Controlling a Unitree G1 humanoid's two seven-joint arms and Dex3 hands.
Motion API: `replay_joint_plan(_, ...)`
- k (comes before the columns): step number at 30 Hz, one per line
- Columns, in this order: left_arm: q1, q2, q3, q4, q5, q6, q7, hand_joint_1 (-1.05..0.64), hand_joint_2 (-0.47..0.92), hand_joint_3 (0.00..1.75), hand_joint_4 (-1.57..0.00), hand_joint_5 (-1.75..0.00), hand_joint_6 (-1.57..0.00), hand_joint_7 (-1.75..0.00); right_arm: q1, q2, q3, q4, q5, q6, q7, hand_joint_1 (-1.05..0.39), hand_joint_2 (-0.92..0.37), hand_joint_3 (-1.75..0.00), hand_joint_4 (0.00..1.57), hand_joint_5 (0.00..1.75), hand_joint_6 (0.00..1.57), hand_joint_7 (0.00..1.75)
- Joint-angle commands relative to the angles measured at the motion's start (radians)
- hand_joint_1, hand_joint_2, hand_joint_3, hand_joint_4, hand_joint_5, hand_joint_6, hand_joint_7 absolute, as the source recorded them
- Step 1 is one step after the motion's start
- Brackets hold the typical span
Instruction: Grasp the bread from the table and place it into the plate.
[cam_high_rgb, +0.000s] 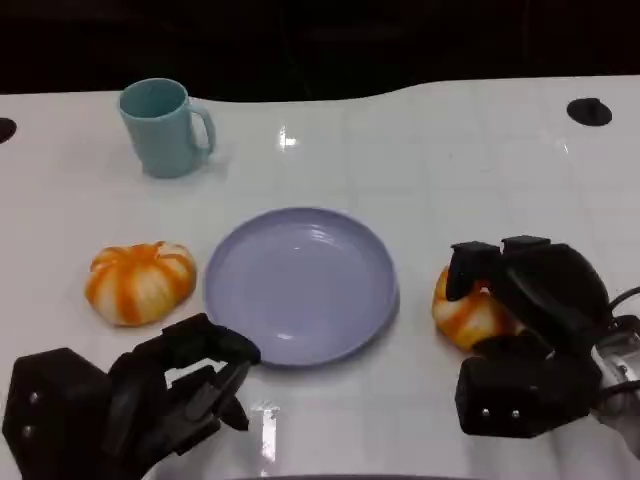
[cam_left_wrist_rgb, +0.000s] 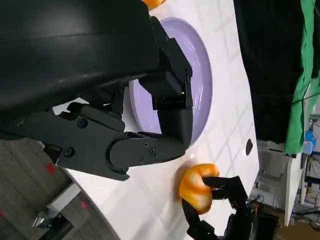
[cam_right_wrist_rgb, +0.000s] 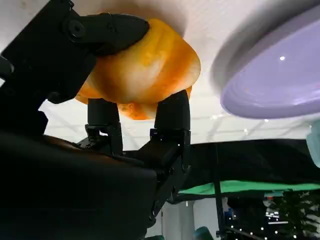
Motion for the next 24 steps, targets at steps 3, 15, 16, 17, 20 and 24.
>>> replay_joint_plan(3,0.020,0.007,0.000,-0.022,0.008,0.005,0.015,-0.43,0.92,0.46,-0.60,-1.75,-0.62,-1.30,-0.025,0.003,-0.019,-0.035,0.044,-0.037,-0.021,-0.12,-0.36,-1.19,0.96,1.75,0.79,1.56)
replay_joint_plan(15,0.001,0.008,0.008,0.010,-0.002,-0.006,0.006,-0.41,0.92,0.46,-0.60,-1.75,-0.62,-1.31,-0.142,0.118,-0.007,0.013,0.111,-0.119,-0.005,-0.07,-0.28,-1.22,1.00,1.75,0.73,1.74)
replay_joint_plan(16,0.000,0.008,0.008,0.014,-0.002,-0.008,0.005,-0.41,0.92,0.46,-0.60,-1.75,-0.62,-1.31,-0.153,0.129,-0.004,0.025,0.112,-0.122,-0.001,-0.08,-0.28,-1.23,0.99,1.75,0.72,1.75)
replay_joint_plan(17,-0.001,0.008,0.008,0.019,-0.001,-0.011,0.004,-0.42,0.92,0.46,-0.60,-1.75,-0.62,-1.31,-0.167,0.142,0.000,0.043,0.115,-0.130,0.004,-0.08,-0.28,-1.23,0.98,1.75,0.72,1.75)
replay_joint_plan(20,-0.006,0.010,0.007,0.031,0.004,-0.024,0.003,-0.42,0.92,0.46,-0.60,-1.75,-0.62,-1.31,-0.214,0.176,0.019,0.109,0.120,-0.170,0.011,-0.10,-0.28,-1.24,0.97,1.75,0.70,1.75)
replay_joint_plan(24,-0.008,0.009,0.003,0.035,0.007,-0.028,0.005,-0.41,0.92,0.47,-0.60,-1.75,-0.62,-1.31,-0.265,0.219,0.032,0.189,0.122,-0.191,0.000,-0.11,-0.26,-1.23,0.99,1.75,0.72,1.75)
